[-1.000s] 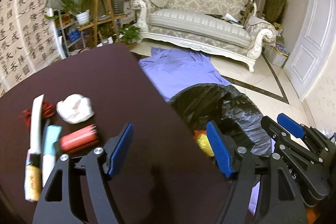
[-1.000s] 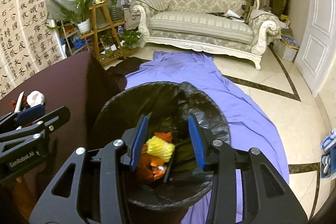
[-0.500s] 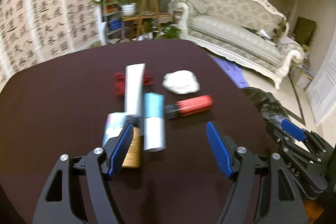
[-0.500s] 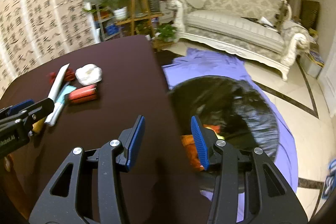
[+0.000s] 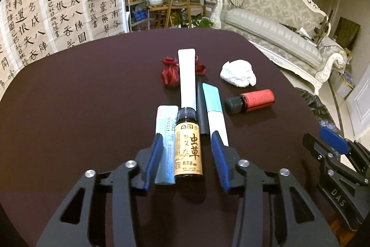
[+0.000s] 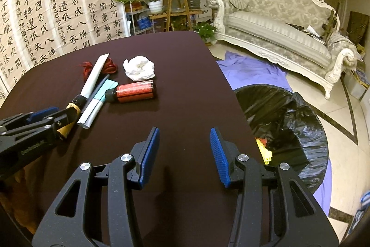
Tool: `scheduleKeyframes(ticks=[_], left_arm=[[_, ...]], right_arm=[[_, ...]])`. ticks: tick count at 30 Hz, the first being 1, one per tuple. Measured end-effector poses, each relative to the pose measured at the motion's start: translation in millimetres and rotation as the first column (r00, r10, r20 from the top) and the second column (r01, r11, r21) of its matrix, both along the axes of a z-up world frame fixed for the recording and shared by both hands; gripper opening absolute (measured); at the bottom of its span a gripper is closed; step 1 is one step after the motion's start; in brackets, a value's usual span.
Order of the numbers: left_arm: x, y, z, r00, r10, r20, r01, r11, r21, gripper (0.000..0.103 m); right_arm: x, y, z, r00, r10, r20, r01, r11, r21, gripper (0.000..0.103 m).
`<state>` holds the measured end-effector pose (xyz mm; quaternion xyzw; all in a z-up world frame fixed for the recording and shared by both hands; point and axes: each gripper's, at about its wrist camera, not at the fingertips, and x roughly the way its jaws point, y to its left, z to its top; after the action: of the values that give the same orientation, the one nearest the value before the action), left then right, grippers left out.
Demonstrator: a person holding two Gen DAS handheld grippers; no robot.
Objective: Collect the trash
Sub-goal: 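Close the left tool around the brown labelled bottle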
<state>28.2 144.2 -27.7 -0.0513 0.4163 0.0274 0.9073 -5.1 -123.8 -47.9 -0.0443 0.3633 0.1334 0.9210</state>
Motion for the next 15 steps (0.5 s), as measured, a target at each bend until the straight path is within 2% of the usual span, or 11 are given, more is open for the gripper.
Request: scheduleKeyframes(ticks=[8,9,10,15], left_arm=[[5.7,-5.1,-5.3,0.999,-0.039,-0.021,0.04,0.999,0.037,0.04],[5.5,-4.8,-5.4,0.999,-0.039,-0.018,0.04,0.998,0.039,0.037],[4.5,-4.8,-5.2,0.999,-0.04,-0.015,0.041,0.998,0.048,0.027],[-2.2,0.5,-0.1,0.999,-0.037,0.014,0.036,0.999,0.019,0.025]], right_arm=[[0.4,1.7,-1.7,1.0,0.001,-0.003,-0.001,1.0,0.003,0.044],[0.5,1.9,-1.7,1.0,0.001,-0.003,-0.001,1.0,0.003,0.044],[0.5,2.0,-1.7,1.0,0.001,-0.002,-0.001,1.0,0.003,0.044],[0.8,3.6,-4.1,1.0,0.005,-0.002,-0.005,1.0,0.0,0.044]])
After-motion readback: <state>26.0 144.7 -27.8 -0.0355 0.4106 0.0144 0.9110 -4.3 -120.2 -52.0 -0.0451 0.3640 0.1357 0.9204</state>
